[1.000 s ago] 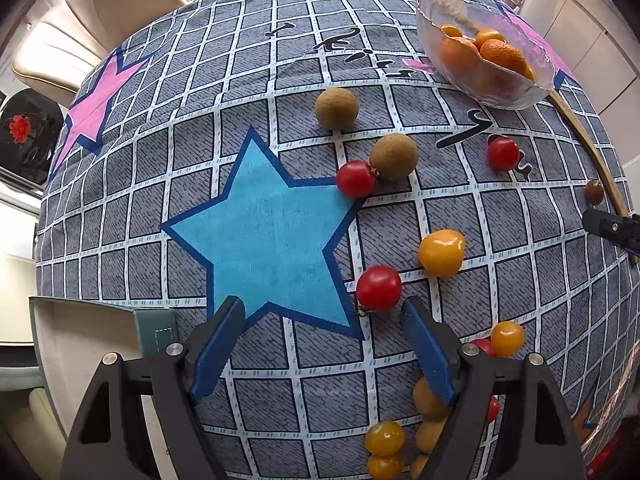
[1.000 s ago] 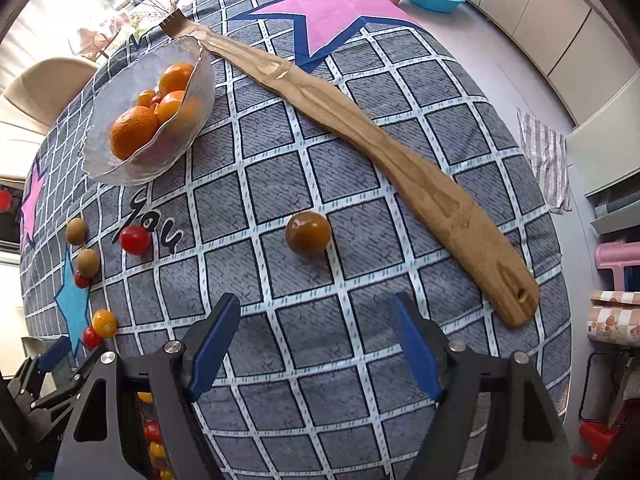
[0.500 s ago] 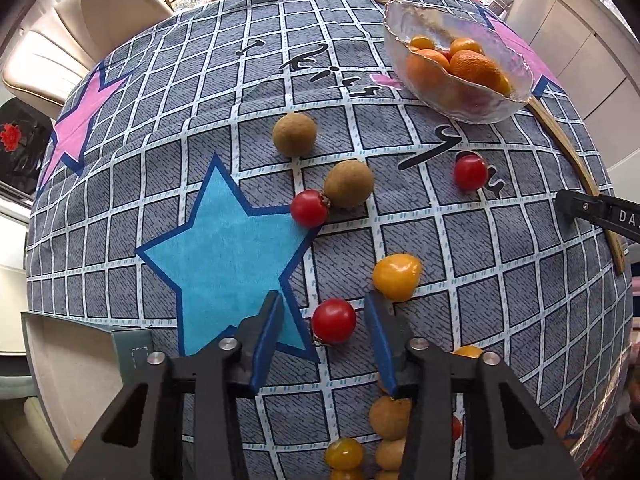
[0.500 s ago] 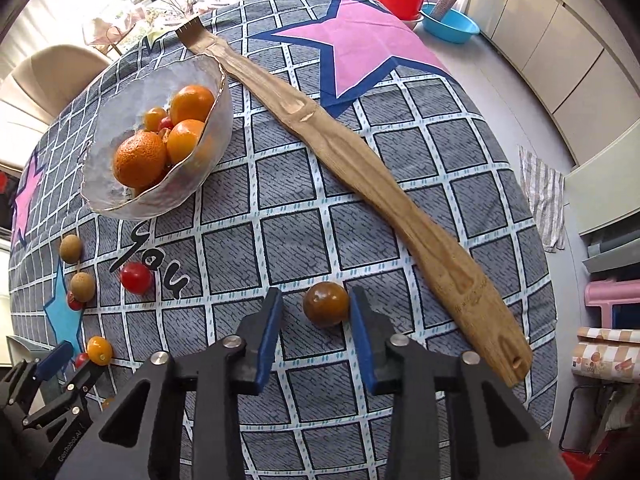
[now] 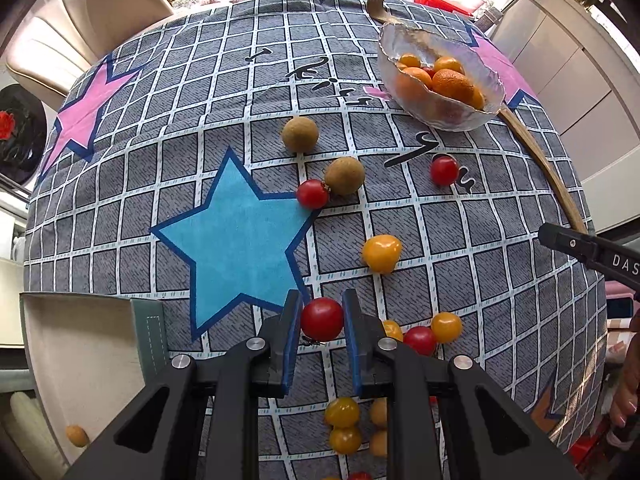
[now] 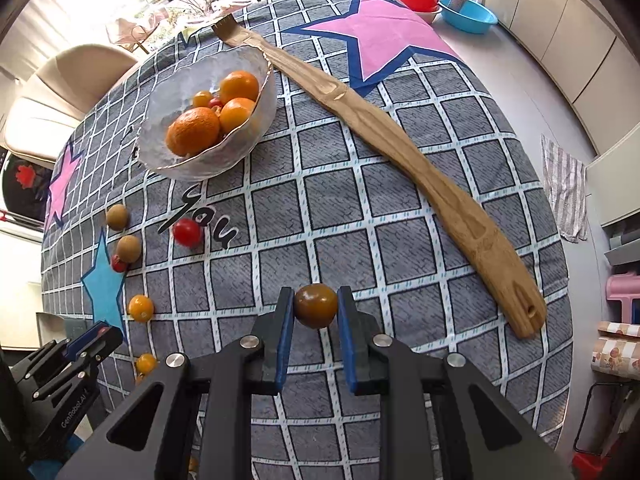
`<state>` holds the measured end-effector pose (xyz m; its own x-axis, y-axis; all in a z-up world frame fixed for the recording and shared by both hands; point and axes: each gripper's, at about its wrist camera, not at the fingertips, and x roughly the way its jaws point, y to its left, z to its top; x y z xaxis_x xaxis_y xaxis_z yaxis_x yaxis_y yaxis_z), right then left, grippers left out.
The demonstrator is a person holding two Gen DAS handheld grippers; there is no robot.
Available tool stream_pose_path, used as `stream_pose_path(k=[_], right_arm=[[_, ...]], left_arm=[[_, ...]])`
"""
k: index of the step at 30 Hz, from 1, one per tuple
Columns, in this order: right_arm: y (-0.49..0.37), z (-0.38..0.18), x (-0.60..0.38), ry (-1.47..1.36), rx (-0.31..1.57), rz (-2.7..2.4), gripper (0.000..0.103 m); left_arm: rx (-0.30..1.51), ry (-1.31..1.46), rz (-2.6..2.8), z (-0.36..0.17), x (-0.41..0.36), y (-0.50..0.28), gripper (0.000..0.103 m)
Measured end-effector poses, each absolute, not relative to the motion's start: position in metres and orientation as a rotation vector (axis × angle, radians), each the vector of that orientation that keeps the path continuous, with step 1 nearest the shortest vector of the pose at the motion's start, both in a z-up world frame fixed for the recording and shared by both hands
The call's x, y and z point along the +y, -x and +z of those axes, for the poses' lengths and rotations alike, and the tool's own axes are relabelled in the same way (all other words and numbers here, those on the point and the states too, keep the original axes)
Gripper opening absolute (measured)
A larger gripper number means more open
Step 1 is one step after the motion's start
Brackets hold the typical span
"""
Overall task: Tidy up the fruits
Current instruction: 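Carry both tomatoes into the white tray and open both grippers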
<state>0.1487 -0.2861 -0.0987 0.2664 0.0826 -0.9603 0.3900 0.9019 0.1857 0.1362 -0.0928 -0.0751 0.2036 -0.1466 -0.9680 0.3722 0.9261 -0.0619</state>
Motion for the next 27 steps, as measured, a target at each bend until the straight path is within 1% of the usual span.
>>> stream_pose_path(k=[6,13,27], right_arm=[[-0.123,-0.091,-0.262,-0.472,1.308,-0.183,0.023],[-0.103,-0.083,-0.228,-0.481,1.322,-0.138,0.023],[-0.099,-0.066,-0.131,-0.406,1.363,0.012,0.023]], left_arm=[[1.311,-0.173,-0.354,-0.058,-0.068,-0.119,0.022],[1.318,-0.135,-0.327,-0.052,-0.032,-0.105,0.022],[1.318,-0.038,-0.193,-0.041,0.072,-0.068,0.022]])
